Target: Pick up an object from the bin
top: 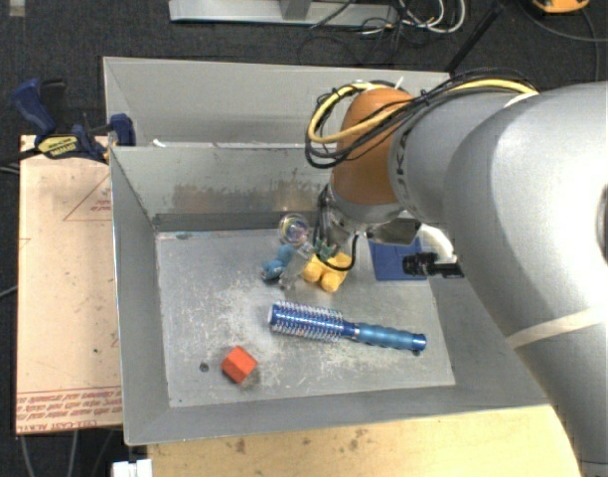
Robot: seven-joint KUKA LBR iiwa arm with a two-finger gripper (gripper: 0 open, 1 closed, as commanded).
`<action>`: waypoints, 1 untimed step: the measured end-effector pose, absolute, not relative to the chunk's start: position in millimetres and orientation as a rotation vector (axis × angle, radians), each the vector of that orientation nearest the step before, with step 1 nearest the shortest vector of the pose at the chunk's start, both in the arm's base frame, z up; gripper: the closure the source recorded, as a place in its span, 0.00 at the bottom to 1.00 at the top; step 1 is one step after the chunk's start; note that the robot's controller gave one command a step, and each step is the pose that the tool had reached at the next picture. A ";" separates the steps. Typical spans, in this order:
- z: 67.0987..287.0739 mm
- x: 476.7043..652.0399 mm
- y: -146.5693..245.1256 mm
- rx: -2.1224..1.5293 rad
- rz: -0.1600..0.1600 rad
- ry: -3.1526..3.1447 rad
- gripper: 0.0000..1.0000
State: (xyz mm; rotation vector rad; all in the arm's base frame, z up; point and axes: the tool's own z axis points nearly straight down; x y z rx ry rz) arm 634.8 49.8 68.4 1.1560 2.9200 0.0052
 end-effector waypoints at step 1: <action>69.9 620.2 25.4 1.196 -0.001 2.905 0.00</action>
Offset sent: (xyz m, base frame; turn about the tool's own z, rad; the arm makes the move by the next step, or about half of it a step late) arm -0.0143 -0.0230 0.0016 0.0244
